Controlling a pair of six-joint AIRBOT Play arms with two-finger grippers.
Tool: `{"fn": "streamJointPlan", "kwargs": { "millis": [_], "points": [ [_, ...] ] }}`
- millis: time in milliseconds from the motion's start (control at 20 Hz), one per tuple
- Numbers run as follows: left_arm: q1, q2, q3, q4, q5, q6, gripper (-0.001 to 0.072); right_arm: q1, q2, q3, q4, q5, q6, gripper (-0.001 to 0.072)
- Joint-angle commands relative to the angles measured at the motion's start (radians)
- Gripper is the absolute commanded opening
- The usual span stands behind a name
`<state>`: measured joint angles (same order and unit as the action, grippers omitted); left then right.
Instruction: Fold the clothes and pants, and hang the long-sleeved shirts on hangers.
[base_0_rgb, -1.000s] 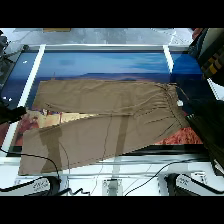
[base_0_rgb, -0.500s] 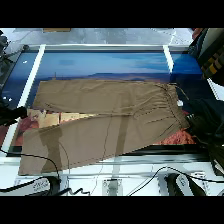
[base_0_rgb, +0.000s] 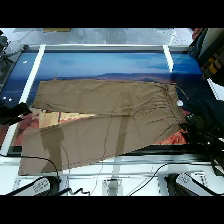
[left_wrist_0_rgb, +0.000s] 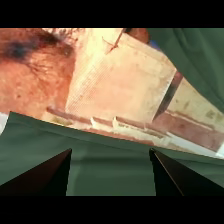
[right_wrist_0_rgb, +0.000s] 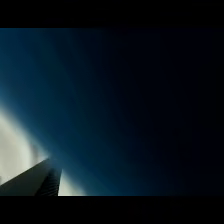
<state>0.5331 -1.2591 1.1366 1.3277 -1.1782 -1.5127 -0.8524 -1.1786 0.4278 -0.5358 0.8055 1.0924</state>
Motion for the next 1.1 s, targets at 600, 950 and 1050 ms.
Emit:
{"fn": "streamJointPlan", "kwargs": {
  "millis": [600, 950, 1050],
  "points": [
    [0.32, 0.49, -0.465, 0.172, -0.256, -0.058, 0.0598, 0.0, -0.141, 0.019, 0.215, -0.044, -0.223, 0.0069],
    [0.362, 0.445, -0.509, 0.091, 0.032, 0.101, 0.0628, 0.0, -0.141, 0.019, 0.201, -0.027, -0.224, 0.0067],
    [0.36, 0.387, -0.509, -0.042, 0.136, 0.208, 0.0627, 0.0, -0.141, 0.019, 0.192, -0.028, -0.231, 0.0022]
  ]
}}
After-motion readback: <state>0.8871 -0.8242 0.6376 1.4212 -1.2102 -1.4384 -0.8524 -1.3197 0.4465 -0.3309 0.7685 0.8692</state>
